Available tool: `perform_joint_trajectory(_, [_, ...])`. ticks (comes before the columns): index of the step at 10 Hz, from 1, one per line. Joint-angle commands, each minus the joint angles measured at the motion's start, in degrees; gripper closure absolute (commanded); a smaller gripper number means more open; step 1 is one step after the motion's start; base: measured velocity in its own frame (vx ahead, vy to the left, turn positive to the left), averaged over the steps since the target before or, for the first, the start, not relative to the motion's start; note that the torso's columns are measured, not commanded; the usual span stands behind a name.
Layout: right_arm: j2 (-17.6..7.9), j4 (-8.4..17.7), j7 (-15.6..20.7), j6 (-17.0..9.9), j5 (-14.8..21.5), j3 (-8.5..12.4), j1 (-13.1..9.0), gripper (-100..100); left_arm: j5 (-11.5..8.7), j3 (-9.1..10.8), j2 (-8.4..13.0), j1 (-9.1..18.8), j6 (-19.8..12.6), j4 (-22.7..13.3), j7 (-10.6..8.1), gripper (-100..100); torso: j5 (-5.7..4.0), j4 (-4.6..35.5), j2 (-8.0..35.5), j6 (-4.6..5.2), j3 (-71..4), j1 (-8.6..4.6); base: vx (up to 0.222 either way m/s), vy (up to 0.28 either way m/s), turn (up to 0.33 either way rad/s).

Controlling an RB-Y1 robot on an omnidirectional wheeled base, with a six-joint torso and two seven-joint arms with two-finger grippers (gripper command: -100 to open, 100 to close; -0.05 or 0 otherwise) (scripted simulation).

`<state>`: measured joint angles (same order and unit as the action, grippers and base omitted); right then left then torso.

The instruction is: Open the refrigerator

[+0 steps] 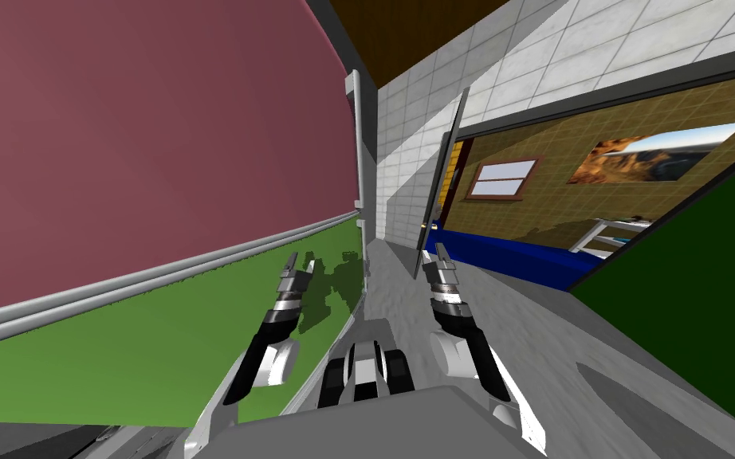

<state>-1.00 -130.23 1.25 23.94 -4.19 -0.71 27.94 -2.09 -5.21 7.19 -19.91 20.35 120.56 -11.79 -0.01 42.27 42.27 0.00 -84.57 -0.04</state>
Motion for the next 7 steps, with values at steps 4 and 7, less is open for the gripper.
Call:
perform_joint_trajectory(4, [0.0,0.0,0.0,0.0,0.0,0.0,0.0,0,0.1,-1.25,2.9,9.5,-5.2,-6.4,-5.21,-100,0.00,0.0,0.0,0.00,0.0,0.01,0.012,-0.031,-0.004])
perform_joint_trajectory(7, [0.0,0.0,0.0,0.0,0.0,0.0,0.0,0,0.1,-2.00,4.3,14.6,-8.6,-10.8,-8.57,-100,0.01,0.0,0.0,0.00,0.0,0.05,0.011,-0.033,-0.006])
